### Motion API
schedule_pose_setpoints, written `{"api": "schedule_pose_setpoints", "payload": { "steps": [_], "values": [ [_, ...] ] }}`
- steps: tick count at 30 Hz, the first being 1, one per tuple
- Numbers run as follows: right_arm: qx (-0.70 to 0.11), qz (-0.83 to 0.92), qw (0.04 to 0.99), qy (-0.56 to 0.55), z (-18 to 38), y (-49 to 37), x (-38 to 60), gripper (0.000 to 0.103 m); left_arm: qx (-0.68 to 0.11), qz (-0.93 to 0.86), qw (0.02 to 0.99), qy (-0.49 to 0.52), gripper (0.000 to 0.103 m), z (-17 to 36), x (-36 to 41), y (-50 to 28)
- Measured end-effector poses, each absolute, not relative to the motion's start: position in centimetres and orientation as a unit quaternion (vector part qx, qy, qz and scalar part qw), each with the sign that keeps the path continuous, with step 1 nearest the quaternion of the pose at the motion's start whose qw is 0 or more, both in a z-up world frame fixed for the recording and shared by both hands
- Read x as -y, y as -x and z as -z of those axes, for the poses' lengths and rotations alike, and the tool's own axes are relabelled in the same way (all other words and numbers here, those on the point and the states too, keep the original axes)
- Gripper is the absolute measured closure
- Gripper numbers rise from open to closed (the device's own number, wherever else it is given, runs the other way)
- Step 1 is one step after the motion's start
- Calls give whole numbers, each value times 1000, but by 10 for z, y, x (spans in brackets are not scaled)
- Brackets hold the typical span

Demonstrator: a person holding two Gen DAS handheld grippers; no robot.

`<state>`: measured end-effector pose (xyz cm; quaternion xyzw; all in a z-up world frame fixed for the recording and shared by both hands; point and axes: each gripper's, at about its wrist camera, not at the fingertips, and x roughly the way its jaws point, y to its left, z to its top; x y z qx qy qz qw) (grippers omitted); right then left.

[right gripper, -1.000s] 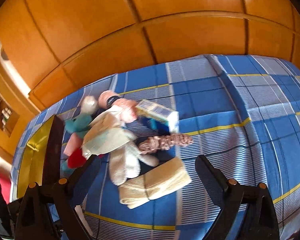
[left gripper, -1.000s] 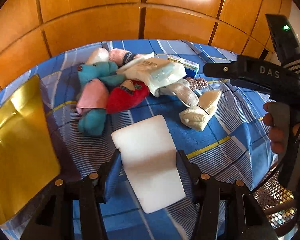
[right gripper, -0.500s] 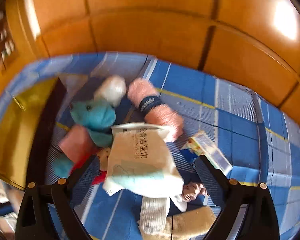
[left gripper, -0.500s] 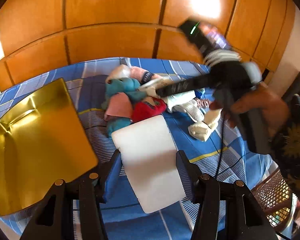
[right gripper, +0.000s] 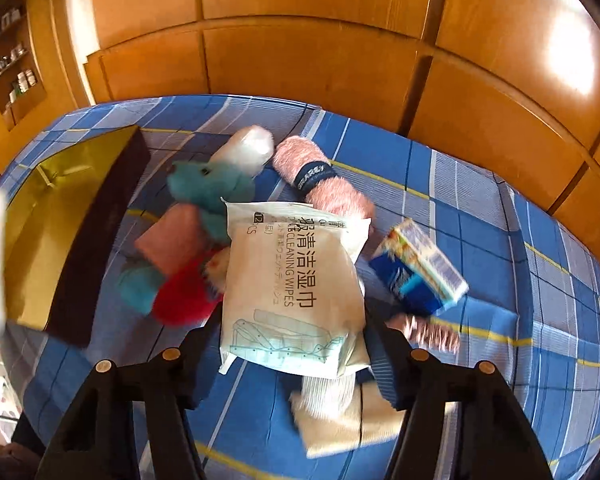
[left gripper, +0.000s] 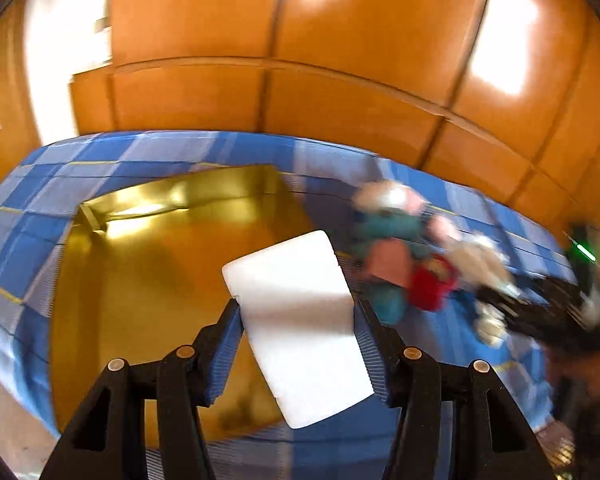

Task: Organize soft objects
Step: 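Carry the foam block into the gold tray with left gripper while right gripper grasps the wipes pack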

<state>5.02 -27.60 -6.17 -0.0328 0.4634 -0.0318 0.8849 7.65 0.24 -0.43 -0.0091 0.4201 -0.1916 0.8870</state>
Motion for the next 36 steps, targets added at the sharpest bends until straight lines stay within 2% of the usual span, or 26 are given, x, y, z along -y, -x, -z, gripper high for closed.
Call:
{"api": "schedule_pose_setpoints", "payload": {
  "steps": [9,14,23,28,34,36],
  "values": [
    [-490,-69,868,37,85,-9,245,40,-460,129,878,29,46,33,-25,-142],
    [-513,-59,855,41,107,-17,247,40,-463,128,877,14,45,37,-9,-165],
    [-510,-56,858,25,109,-18,255,38,-474,104,874,-16,39,53,22,-214],
    [-507,-54,860,29,110,-13,253,38,-471,80,878,-23,30,60,28,-220],
    [-505,-51,861,26,112,-16,254,38,-416,56,907,-31,14,41,23,-188],
    [-504,-51,862,26,112,-16,253,38,-400,52,915,-30,14,35,20,-179]
  ]
}}
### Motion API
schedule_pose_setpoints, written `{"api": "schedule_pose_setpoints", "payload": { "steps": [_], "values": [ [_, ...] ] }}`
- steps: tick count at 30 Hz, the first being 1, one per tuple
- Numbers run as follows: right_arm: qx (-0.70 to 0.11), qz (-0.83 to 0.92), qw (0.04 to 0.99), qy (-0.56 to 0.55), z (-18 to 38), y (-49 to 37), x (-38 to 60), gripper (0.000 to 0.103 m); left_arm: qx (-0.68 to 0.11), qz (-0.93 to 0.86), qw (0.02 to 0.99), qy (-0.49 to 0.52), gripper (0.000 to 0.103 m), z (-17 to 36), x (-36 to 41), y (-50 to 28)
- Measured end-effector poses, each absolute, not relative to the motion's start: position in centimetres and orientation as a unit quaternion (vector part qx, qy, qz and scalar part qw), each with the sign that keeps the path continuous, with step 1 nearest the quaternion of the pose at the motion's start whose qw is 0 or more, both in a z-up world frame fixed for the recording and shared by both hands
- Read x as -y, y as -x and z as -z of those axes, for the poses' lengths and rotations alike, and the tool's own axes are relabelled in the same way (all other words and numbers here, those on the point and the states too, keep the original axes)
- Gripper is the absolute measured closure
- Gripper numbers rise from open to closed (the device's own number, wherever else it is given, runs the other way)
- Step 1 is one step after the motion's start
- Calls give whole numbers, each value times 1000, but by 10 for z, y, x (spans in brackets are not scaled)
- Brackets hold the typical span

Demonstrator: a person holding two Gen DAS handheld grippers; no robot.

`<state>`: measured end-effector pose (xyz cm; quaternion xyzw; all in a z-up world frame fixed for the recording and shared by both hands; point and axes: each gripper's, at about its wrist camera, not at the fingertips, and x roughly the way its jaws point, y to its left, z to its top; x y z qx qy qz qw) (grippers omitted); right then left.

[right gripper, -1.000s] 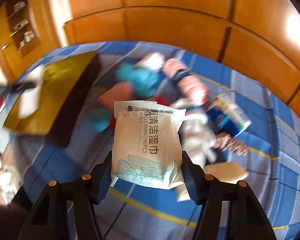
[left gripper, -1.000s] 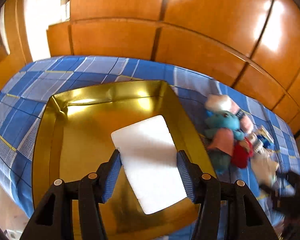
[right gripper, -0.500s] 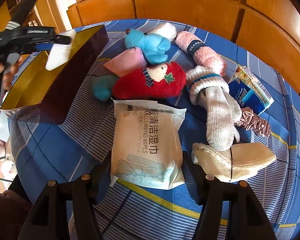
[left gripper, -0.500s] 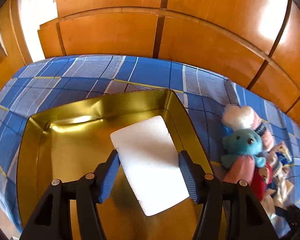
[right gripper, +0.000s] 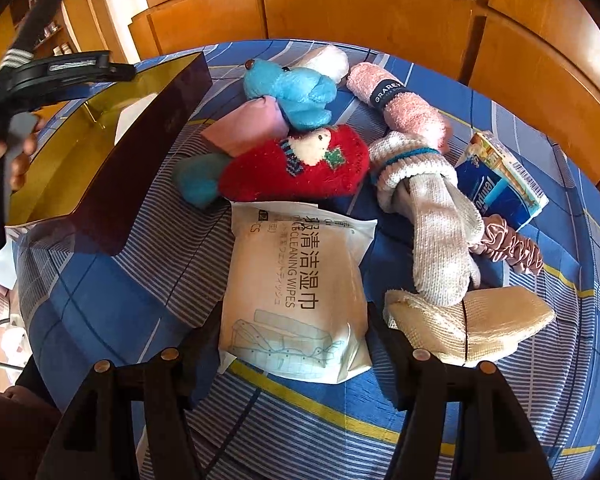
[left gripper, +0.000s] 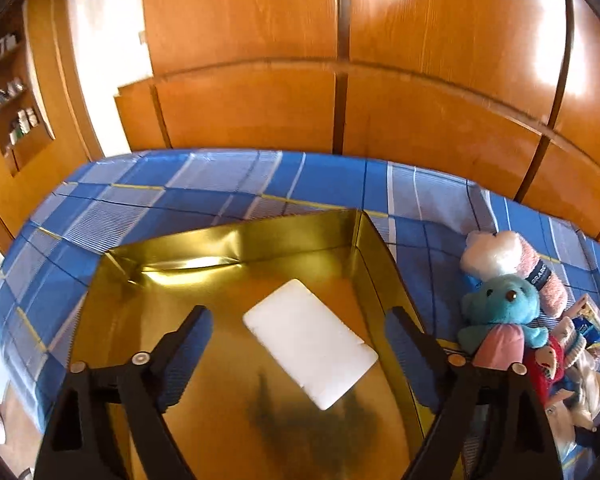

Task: Organize soft objects
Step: 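Carry the foam block into the gold tray with left gripper while right gripper grasps the wipes pack, then carry the cleaning wipes pack into the gold tray with the right gripper and release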

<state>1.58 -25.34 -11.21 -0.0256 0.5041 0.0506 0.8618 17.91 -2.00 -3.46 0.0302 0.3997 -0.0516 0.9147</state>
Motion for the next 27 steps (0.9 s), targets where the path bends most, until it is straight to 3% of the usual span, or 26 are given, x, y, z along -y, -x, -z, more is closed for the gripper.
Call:
{"api": "schedule_pose_setpoints", "payload": {
  "steps": [14,27],
  "values": [
    [-497,-40,867,15,112,-16,255,36,-334,57,941,-12,6,-14,5,-91],
    [-491,-45,870,17,110,-13,247,40,-340,44,939,-4,6,-14,-18,-43]
  ]
}}
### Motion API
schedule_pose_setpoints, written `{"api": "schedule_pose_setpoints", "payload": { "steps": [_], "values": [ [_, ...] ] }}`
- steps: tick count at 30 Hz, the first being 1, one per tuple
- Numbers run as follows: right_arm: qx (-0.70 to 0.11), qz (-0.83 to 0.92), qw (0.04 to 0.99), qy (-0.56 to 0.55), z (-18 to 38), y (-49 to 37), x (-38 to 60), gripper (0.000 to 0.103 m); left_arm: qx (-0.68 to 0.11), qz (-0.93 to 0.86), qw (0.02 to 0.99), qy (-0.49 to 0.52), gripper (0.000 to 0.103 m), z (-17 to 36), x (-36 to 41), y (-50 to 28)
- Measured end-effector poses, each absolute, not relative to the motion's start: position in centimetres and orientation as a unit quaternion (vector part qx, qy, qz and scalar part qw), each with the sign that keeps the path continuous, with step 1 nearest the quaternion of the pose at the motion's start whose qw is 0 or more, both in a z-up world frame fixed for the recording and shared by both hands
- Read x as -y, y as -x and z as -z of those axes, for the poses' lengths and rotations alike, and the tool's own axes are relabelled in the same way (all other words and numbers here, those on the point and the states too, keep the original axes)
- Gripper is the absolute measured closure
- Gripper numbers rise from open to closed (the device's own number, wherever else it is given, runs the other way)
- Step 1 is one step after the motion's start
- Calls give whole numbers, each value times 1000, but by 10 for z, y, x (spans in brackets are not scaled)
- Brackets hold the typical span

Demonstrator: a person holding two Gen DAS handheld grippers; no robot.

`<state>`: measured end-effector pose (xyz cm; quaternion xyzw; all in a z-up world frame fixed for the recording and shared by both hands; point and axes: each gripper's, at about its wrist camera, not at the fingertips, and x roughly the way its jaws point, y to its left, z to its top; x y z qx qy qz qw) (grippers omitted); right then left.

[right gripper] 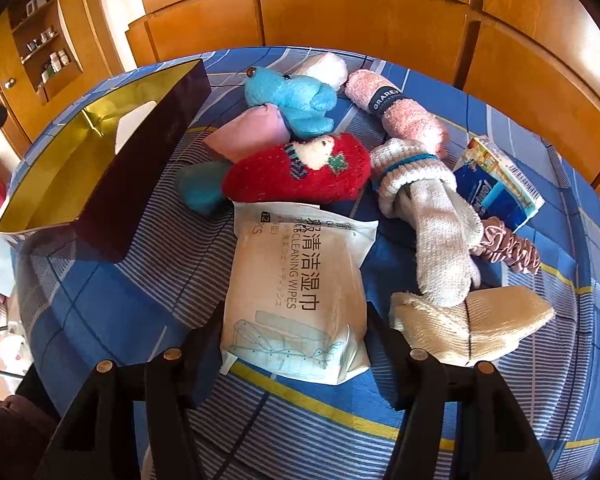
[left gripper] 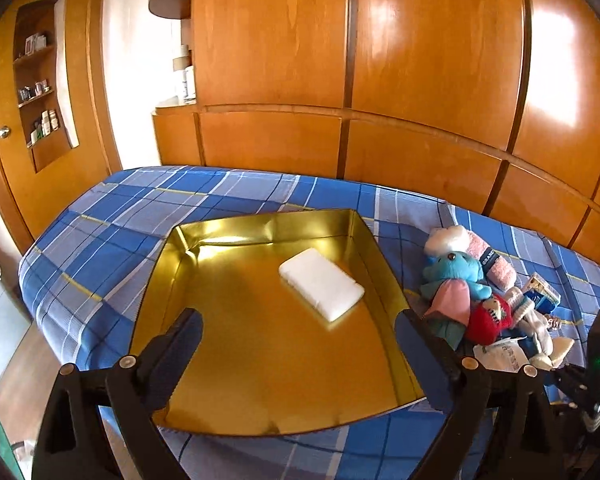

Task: Organize soft objects
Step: 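Carry the cleaning wipes pack into the gold tray with the right gripper and release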

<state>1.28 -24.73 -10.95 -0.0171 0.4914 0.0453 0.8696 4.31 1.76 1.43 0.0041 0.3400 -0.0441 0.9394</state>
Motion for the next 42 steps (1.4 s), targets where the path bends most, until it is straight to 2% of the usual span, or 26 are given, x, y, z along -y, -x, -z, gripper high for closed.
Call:
{"api": "schedule_pose_setpoints", "payload": {
  "steps": [10,22,37,42],
  "values": [
    [-464,-66,883,-21,83,-10,242,40,-314,22,949,-2,6,-28,-42,-20],
    [-422,-132,897,15,41,-40,162,40,-287,-8,958,8,5,-43,-66,-6],
    [-439,-169,880,66,59,-77,83,40,-296,-24,955,23,4,-37,-84,-8],
    [-460,-162,869,81,80,-89,71,37,-305,-31,951,28,4,-30,-89,-11]
  ]
}}
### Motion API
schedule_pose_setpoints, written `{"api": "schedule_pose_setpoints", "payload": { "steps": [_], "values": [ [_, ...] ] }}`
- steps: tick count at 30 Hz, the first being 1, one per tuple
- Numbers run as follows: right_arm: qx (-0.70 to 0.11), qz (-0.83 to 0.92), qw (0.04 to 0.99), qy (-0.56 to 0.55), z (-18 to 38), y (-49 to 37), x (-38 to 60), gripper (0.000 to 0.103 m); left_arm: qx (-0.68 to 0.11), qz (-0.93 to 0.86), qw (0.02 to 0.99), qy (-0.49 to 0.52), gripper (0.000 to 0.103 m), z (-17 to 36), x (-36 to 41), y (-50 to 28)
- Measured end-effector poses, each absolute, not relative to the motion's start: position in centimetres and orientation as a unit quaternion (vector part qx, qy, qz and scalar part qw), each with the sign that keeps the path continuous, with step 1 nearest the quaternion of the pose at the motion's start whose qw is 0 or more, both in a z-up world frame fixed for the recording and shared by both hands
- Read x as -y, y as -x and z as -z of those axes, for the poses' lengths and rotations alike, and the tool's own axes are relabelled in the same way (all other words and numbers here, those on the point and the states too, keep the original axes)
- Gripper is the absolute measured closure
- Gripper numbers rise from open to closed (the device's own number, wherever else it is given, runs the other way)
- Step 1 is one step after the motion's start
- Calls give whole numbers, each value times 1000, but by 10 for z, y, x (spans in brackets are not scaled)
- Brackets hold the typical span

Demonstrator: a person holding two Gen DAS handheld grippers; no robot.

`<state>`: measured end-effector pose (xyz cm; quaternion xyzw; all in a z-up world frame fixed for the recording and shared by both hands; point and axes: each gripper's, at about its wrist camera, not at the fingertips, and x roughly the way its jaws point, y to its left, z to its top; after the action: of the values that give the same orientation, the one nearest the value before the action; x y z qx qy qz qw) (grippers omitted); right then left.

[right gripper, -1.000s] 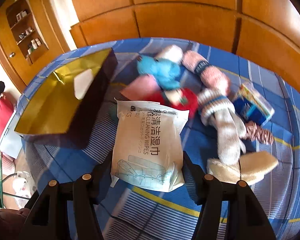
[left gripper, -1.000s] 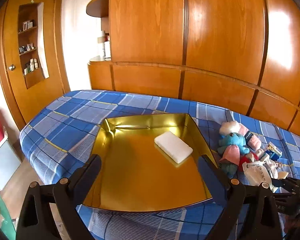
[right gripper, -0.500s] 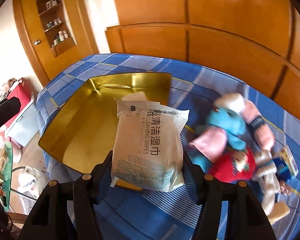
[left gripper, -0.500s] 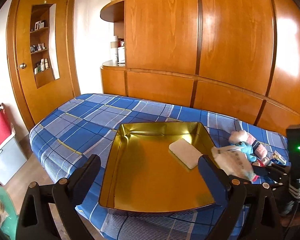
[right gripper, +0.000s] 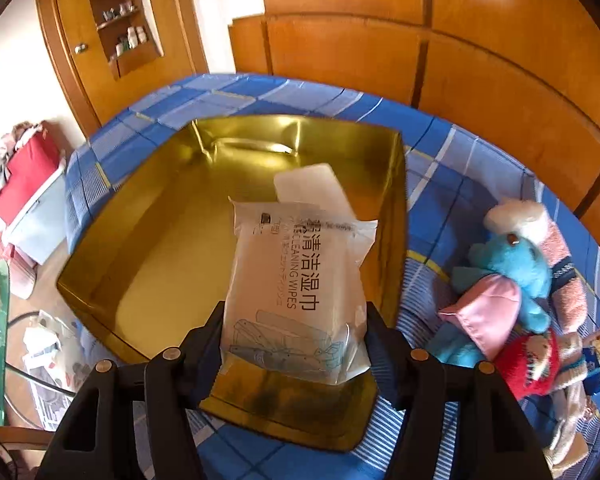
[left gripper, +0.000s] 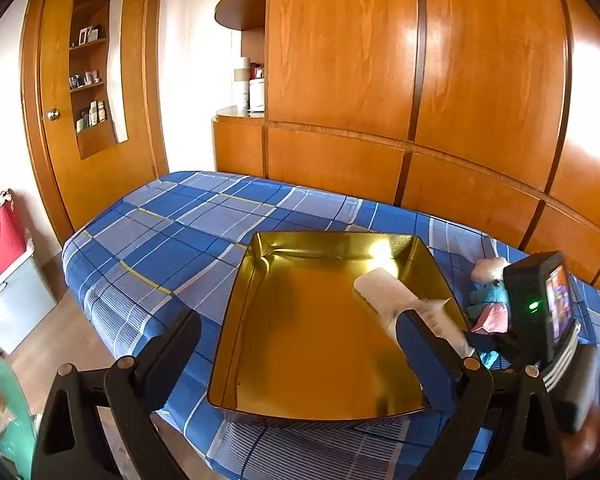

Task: Organize soft objects
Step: 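Carry the cleaning wipes pack into the gold tray with the right gripper and release, then withdraw the open right gripper from the tray toward the pile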

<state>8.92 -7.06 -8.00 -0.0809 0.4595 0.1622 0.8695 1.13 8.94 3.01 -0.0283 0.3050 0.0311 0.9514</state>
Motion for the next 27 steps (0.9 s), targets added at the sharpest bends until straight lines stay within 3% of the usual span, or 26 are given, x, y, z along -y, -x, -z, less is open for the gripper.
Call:
{"api": "schedule_pose_setpoints", "payload": {
  "steps": [7,27],
  "values": [
    [-464,-159,867,85,90,-92,67,35,-314,-40,948,33,4,-23,-97,-16],
    [-404,-108,908,12,40,-61,134,34,-326,-30,945,23,4,-19,-87,-20]
  ]
}}
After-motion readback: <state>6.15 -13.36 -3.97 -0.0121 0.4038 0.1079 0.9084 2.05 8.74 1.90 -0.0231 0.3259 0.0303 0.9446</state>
